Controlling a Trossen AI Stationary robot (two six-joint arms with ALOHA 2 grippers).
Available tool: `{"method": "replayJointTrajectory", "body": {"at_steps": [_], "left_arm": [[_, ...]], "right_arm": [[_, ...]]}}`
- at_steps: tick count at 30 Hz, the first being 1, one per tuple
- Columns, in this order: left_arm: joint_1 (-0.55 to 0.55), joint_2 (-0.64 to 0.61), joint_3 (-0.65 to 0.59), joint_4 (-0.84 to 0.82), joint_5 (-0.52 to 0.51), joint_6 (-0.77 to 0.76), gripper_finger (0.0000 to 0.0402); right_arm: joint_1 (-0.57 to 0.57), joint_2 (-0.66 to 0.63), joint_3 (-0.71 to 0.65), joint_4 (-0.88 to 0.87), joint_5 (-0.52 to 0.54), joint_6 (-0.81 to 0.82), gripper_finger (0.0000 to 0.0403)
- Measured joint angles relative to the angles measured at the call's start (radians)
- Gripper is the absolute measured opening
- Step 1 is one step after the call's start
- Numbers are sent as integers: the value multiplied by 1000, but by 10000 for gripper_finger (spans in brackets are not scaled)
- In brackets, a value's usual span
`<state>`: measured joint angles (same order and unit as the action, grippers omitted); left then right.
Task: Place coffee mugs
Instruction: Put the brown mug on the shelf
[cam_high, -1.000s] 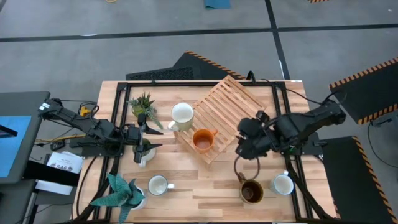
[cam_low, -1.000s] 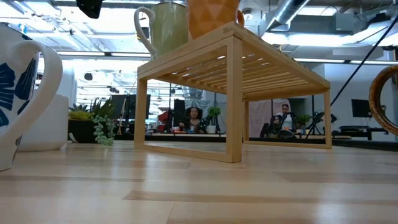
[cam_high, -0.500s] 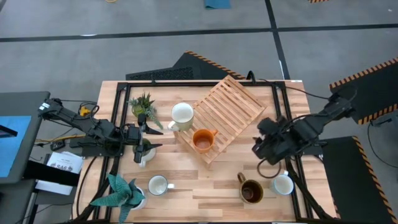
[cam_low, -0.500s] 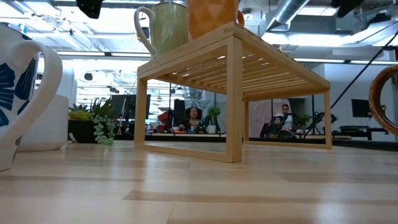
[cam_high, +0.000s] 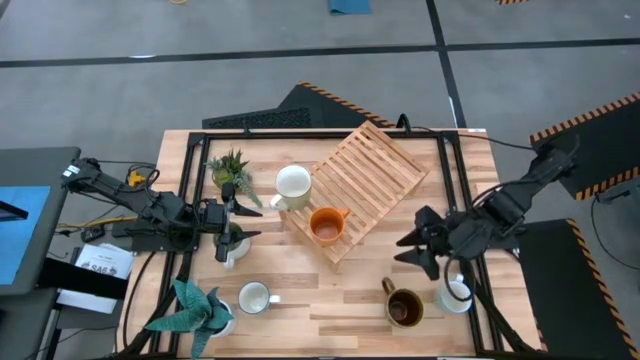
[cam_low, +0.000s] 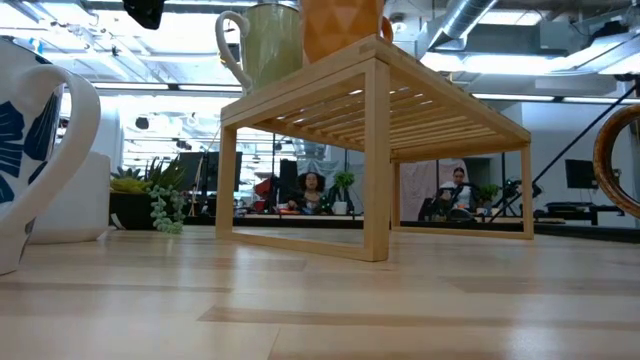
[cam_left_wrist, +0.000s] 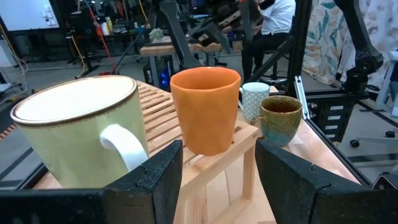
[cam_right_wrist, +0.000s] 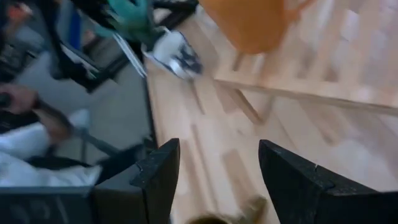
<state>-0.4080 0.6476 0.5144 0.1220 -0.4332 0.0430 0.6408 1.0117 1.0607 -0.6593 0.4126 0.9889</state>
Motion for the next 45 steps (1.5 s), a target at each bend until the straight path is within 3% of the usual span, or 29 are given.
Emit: {"method": "replayJointTrajectory", "body": {"at_steps": [7, 14, 21, 45], "left_arm": [[0, 0, 0, 0, 0, 1, 187], [0, 0, 0, -1, 0, 1, 187], [0, 0, 0, -1, 0, 0, 187], [0, 0, 0, -5, 0, 1, 187]], "right_arm": [[-42, 68, 0, 57, -169, 35, 244], [-39, 168, 1, -28, -431, 238, 244], [-29, 241, 1, -189, -446, 269, 244], [-26, 439, 2, -200, -519, 259, 244]]}}
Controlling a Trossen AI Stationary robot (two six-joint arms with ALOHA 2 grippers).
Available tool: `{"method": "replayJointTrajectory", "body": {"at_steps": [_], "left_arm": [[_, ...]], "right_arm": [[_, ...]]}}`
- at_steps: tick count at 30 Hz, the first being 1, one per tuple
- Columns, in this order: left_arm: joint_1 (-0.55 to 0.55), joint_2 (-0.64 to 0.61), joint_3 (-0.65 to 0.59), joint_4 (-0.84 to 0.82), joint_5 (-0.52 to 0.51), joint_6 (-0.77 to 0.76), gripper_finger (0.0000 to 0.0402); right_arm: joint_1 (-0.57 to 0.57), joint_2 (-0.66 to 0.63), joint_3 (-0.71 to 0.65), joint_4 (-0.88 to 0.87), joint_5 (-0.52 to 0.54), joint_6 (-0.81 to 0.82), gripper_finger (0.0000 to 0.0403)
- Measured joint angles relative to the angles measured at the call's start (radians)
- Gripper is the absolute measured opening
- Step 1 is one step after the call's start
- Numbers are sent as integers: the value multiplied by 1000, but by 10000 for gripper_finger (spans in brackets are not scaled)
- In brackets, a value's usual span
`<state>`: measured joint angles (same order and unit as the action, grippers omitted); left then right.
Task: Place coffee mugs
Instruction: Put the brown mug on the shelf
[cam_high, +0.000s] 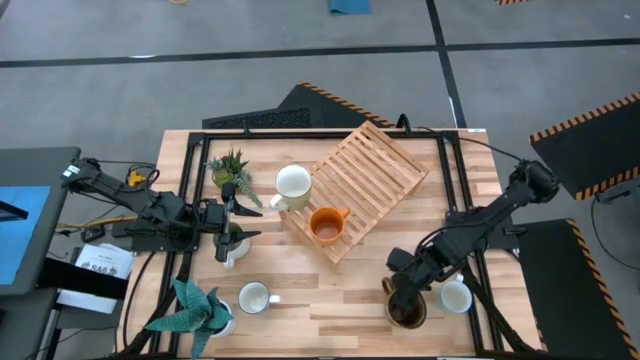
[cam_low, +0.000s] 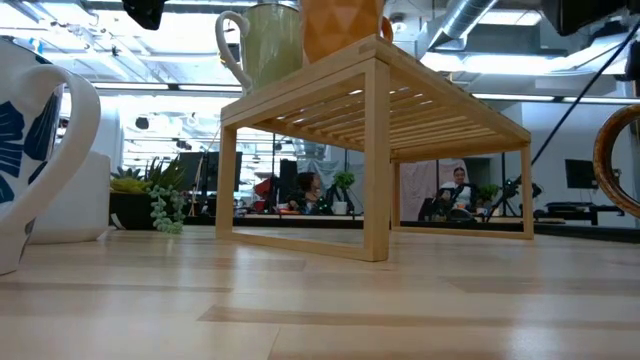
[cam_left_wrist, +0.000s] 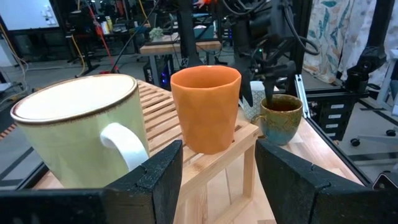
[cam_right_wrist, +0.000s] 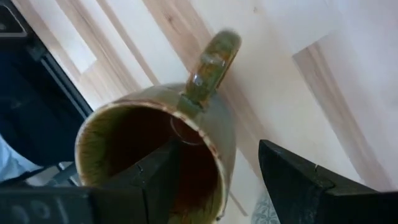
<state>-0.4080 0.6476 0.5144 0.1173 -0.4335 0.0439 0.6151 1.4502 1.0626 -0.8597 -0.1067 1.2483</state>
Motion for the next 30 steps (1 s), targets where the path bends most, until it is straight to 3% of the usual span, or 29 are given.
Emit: {"method": "replayJointTrajectory", "body": {"at_steps": [15, 19, 24, 30], "left_arm": [[0, 0, 0, 0, 0, 0, 187], [0, 0, 0, 0, -4, 0, 187], [0, 0, 0, 0, -9, 0, 187], [0, 0, 0, 0, -17, -1, 187]], "right_arm": [[-15, 114, 0, -1, -83, -71, 238], [-23, 125, 0, 0, -102, -71, 184], [-43, 118, -4, -1, -162, -98, 53], [-64, 81, 46, 9, -217, -181, 58]]}}
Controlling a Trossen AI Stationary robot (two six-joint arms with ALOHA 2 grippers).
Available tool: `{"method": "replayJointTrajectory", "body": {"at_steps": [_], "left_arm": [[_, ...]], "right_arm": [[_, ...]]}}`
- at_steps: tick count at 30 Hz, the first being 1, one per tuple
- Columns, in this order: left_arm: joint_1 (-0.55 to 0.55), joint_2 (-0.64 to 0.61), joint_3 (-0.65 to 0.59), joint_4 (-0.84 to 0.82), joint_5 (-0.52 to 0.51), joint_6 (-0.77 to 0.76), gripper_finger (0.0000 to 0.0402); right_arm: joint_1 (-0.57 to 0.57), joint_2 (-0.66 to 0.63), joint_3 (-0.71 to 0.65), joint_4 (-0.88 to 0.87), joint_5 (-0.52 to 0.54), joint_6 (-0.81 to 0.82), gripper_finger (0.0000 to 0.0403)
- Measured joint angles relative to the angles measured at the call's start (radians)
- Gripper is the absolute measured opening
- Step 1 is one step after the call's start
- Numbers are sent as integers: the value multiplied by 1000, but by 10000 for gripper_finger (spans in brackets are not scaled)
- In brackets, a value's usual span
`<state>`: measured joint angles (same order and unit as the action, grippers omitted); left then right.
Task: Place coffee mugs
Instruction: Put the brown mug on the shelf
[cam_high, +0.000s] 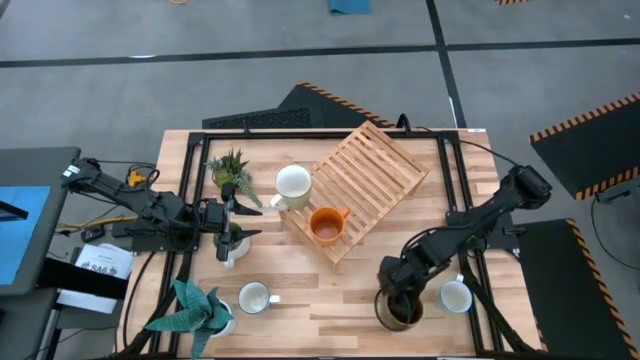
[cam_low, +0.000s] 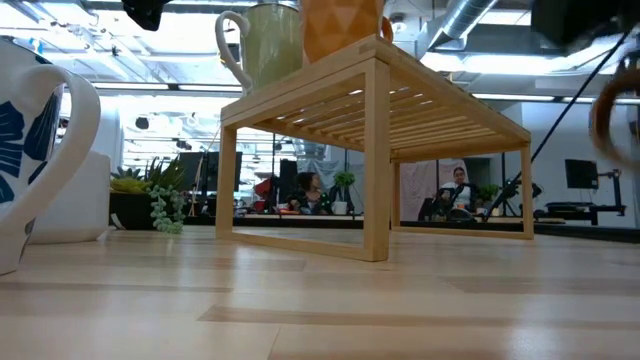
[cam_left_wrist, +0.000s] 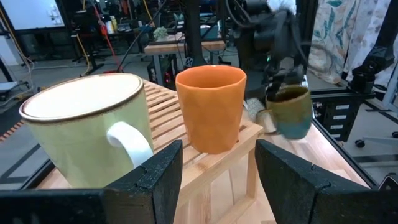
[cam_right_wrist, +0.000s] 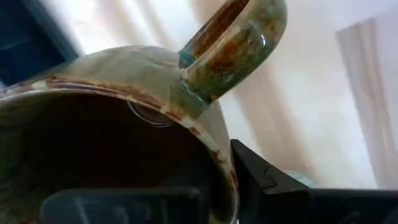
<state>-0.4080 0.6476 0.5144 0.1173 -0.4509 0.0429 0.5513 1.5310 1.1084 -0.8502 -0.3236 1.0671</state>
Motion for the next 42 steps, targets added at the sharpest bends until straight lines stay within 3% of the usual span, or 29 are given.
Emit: {"method": "replayJointTrajectory", "body": {"at_steps": [5, 7, 11, 21, 26, 29, 34, 42], "left_arm": [[0, 0, 0, 0, 0, 0, 187], [0, 0, 0, 0, 0, -1, 187], [0, 0, 0, 0, 0, -1, 187], [0, 0, 0, 1, -1, -1, 187], [0, 0, 0, 1, -1, 0, 187], [0, 0, 0, 1, -1, 0, 187], [0, 0, 0, 1, -1, 0, 187], [0, 0, 0, 4, -9, 1, 187]], "right_arm": [[-11, -83, 101, 81, -17, -25, 58], [-11, -117, 156, 82, 28, -39, 58], [-10, -173, 287, 75, 179, -159, 58], [-83, -189, 613, -6, 568, -685, 58], [-189, -189, 689, -24, 863, -763, 58], [-263, -189, 713, -93, 986, -738, 58], [-419, -177, 746, -264, 1004, -610, 58], [-606, -50, 819, -509, 891, -522, 58]]}}
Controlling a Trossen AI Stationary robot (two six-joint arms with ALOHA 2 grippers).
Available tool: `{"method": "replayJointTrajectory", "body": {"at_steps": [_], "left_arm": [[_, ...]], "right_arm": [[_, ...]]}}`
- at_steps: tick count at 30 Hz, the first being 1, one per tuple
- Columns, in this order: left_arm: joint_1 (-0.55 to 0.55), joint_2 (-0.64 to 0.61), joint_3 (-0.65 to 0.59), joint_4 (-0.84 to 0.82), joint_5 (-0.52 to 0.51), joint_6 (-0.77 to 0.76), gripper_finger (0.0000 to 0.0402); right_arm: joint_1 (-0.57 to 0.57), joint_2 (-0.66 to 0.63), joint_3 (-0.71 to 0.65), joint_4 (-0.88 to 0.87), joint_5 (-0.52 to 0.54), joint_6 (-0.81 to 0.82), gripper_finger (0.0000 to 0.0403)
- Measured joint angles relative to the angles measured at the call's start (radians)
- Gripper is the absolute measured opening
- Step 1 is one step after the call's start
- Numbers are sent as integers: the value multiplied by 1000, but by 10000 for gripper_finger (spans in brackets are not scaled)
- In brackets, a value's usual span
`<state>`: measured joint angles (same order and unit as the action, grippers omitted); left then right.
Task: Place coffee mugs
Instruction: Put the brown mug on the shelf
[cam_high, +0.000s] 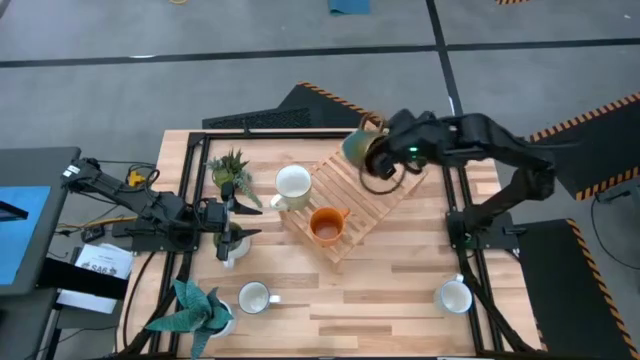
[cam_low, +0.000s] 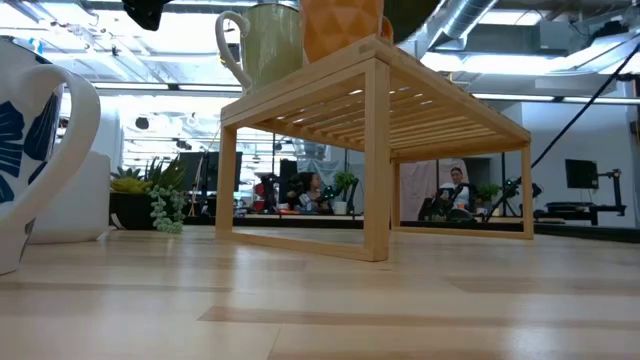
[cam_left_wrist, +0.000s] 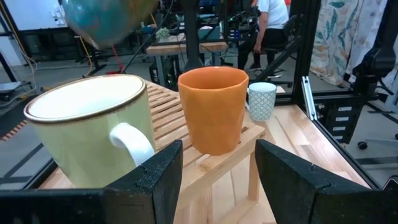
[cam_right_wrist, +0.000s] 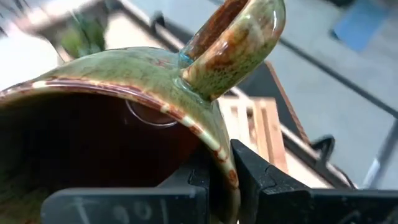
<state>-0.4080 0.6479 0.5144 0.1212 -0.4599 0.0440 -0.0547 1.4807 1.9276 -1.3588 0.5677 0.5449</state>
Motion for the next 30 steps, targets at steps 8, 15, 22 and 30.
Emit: {"method": "replayJointTrajectory", "body": {"at_steps": [8, 15, 22, 30], "left_arm": [[0, 0, 0, -3, 0, 1, 187], [0, 0, 0, -3, 0, 1, 187], [0, 0, 0, -3, 1, 1, 187], [0, 0, 0, -3, 1, 1, 187]], "right_arm": [[-95, 101, 35, -45, -102, -18, 58], [-138, 168, 41, -29, -190, -20, 58], [-145, 247, 41, -12, -243, -55, 58], [-149, 284, 40, 26, -310, -76, 58]]}}
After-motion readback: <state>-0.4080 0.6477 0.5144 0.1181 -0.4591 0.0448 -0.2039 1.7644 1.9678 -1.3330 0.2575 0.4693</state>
